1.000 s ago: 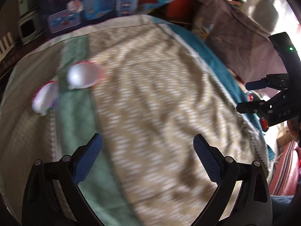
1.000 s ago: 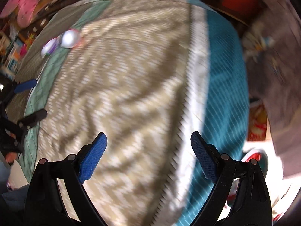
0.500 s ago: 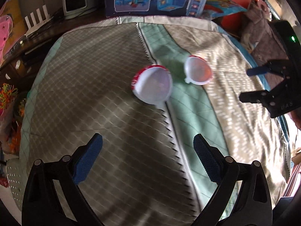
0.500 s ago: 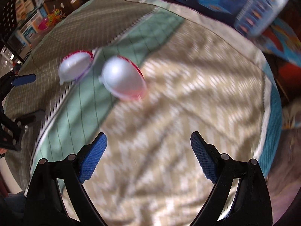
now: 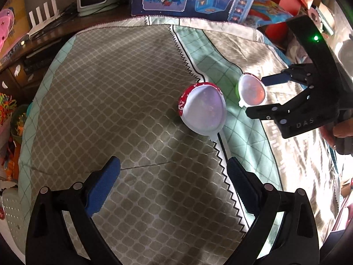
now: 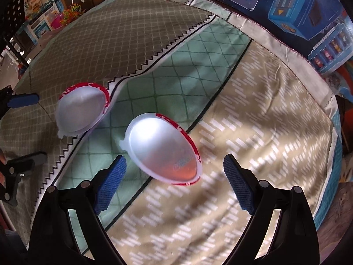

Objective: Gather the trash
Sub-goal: 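Grasp the white-red capsule half with the left gripper while the right gripper grasps the green-orange half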

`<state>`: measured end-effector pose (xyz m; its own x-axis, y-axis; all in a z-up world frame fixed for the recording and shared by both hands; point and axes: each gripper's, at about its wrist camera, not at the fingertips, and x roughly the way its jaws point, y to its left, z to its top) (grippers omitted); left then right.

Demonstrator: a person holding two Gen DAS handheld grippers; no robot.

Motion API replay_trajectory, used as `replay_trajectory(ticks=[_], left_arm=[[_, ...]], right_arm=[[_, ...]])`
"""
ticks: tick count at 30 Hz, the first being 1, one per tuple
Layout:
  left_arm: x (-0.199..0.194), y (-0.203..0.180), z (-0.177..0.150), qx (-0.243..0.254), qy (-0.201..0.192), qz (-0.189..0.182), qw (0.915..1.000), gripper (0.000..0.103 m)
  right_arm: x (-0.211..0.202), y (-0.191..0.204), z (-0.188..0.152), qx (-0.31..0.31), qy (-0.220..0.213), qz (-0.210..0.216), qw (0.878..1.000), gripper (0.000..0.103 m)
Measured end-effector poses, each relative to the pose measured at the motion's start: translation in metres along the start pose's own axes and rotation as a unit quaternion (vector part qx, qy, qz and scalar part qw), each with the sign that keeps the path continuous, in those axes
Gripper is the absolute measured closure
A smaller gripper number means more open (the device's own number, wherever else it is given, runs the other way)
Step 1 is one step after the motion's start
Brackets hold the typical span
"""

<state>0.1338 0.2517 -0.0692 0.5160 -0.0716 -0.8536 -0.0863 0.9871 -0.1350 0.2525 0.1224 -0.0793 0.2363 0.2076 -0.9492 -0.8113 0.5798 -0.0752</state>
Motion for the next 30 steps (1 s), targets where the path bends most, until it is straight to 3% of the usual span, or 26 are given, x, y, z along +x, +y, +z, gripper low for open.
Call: replay_trajectory(ticks=[1,5,13,21,23,26,30], left_arm=[[0.002,0.001,0.001,-0.001,0.001,-0.001,1.0,0.006],[0.008,0.0,0.007,-0.003,0.002,-0.004,1.0,0.006],[0.019,-0.018,0.025,0.017,-0.002,-0.016,0.9997,0.007],[0.032,-0.033,0.044,0.046,0.01,-0.005,0.9989,0.028],[0.04,-0.038,0.046,0.056,0.021,0.001,0.9982,0.05],[0.04,-0.043,0.044,0.064,0.019,0.014,0.9977,0.05],[0.036,-0.055,0.039,0.07,0.02,0.001,0.9974,0.05]], right_arm=[[0.001,0.0,0.0,0.001,-0.002,0.002,1.0,0.041],[0.001,-0.005,0.002,0.016,-0.001,0.025,1.0,0.081],[-0.005,-0.027,-0.017,0.043,0.016,0.049,0.998,0.083],[-0.014,-0.046,-0.033,0.063,0.019,0.056,0.996,0.091],[-0.014,-0.051,-0.038,0.074,0.02,0.057,0.995,0.091],[-0.014,-0.056,-0.044,0.083,0.02,0.056,0.995,0.091],[-0.024,-0.068,-0.068,0.097,0.02,0.05,0.994,0.091]])
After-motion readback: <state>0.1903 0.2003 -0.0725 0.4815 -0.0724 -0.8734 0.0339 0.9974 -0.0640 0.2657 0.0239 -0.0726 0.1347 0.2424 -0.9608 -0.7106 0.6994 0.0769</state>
